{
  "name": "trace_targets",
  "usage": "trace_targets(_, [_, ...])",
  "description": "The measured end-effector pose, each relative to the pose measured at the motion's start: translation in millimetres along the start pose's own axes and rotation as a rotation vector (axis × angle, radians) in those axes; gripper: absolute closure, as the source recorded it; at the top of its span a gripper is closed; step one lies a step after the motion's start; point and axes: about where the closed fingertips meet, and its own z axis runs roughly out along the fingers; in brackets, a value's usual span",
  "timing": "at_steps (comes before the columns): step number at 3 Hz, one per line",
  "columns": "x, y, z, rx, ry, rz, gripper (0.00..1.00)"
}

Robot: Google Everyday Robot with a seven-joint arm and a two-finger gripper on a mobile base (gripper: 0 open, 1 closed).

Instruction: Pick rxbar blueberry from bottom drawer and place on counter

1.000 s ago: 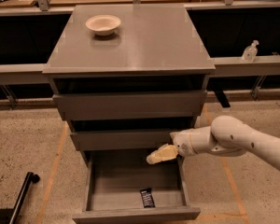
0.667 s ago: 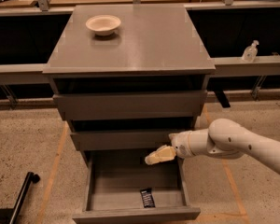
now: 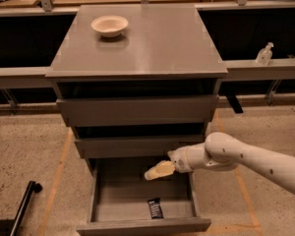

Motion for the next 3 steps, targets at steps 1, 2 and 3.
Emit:
trace_targets(1, [27.5, -9.1, 25.5, -0.024, 0.04, 0.058, 0.0])
trace_targets(2, [50.5, -17.4, 45.7, -0.033, 0.089, 0.096, 0.0])
trace_targets(3, [74.1, -25.1, 63.2, -0.037, 0.142, 0.132, 0.0])
